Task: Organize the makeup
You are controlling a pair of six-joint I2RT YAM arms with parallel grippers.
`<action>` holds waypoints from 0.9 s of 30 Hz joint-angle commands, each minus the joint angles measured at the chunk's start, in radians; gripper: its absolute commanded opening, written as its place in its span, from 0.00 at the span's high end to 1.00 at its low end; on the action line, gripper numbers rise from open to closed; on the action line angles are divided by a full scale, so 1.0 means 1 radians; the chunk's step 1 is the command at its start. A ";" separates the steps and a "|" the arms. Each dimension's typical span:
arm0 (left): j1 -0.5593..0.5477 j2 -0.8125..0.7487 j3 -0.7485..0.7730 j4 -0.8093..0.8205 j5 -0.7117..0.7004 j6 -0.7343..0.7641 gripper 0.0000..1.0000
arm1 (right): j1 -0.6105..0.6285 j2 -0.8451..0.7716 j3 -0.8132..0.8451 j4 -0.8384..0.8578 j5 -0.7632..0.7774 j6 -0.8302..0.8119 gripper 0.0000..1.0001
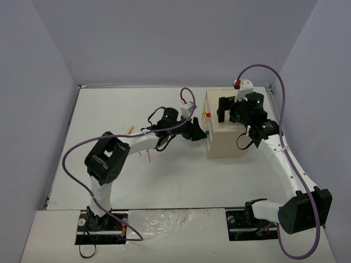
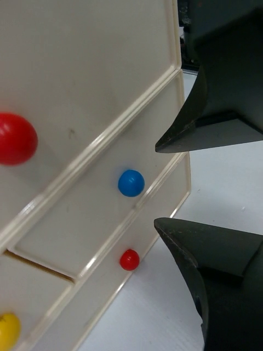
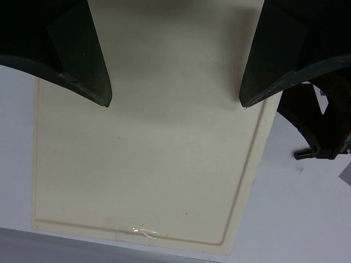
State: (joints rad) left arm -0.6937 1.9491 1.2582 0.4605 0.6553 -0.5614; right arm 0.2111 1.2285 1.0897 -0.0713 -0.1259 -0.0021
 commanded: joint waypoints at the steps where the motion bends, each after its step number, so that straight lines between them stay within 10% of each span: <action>1: 0.000 -0.010 0.084 0.147 0.111 0.178 0.53 | 0.007 -0.018 0.006 0.061 0.008 0.002 0.00; 18: 0.003 0.091 0.219 0.063 0.250 0.349 0.64 | 0.007 -0.014 0.011 0.061 -0.004 0.002 0.00; 27: 0.005 0.103 0.213 0.121 0.291 0.325 0.87 | 0.007 -0.013 0.010 0.061 0.000 0.002 0.00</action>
State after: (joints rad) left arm -0.6851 2.0761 1.4120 0.4685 0.8742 -0.2464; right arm 0.2111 1.2285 1.0897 -0.0711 -0.1265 -0.0017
